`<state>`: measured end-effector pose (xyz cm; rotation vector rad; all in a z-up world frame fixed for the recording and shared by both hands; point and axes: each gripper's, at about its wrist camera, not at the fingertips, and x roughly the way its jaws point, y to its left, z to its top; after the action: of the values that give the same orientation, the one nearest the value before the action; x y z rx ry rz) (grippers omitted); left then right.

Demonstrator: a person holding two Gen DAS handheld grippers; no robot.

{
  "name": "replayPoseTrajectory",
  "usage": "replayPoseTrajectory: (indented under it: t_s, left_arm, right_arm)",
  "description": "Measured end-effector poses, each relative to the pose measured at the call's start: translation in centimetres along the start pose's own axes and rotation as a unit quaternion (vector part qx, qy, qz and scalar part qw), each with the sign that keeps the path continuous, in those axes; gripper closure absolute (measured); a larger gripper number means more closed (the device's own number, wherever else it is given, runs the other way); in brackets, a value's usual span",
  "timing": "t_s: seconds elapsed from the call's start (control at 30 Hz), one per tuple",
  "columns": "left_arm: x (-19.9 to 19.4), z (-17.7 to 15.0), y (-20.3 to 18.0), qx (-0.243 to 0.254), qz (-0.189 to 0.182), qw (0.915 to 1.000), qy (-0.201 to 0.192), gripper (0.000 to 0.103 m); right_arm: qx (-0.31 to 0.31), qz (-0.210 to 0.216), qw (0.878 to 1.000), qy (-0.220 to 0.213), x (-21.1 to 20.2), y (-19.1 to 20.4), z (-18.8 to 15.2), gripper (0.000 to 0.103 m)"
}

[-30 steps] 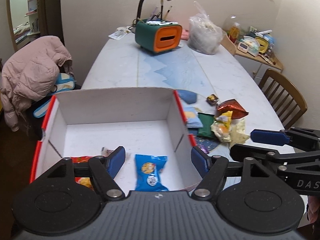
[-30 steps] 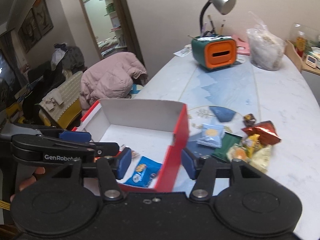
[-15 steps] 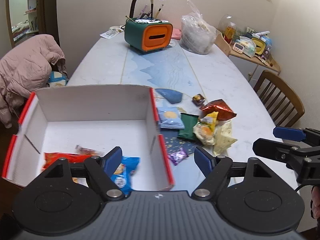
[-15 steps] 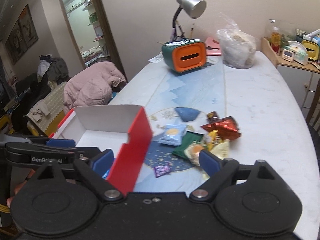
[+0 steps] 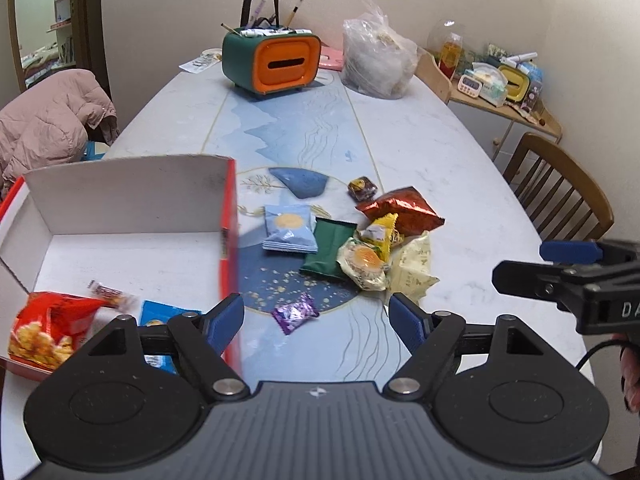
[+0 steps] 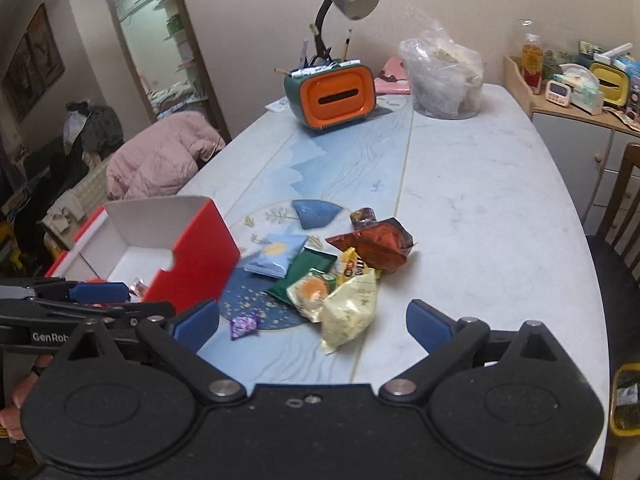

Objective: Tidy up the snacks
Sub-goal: 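Withdraw both tools from the box and move toward the purple candy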

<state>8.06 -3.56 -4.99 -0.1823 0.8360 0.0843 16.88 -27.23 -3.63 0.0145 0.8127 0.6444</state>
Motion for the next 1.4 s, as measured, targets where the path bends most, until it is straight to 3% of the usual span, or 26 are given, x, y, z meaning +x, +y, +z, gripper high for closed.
replayPoseTrajectory:
  t_s: [0.4,0.77,1.13,1.4]
  left_arm:
    - [4.5,-1.9,-3.8,0.009,0.068,0.9976,-0.008,0.024]
    - [9.8,-2.3,-4.1,-0.012,0.122,0.9922,0.019,0.026]
    - [12.5,-2.0,-2.9,-0.034,0.133,0.9895,0.045,0.035]
    - [13.2,-1.9,-2.4,-0.054,0.126,0.9888,0.058,0.036]
  right_arm:
    - [-0.041,0.046,0.996,0.066,5.7,-3.4,1.8,0.006]
    - [-0.078,0.068,0.986,0.129,11.3,-3.9,1.8,0.012]
    - [-0.084,0.085,0.981,0.156,14.5,-3.8,1.8,0.019]
    - [-0.077,0.086,0.980,0.163,15.2,-4.1,1.3,0.028]
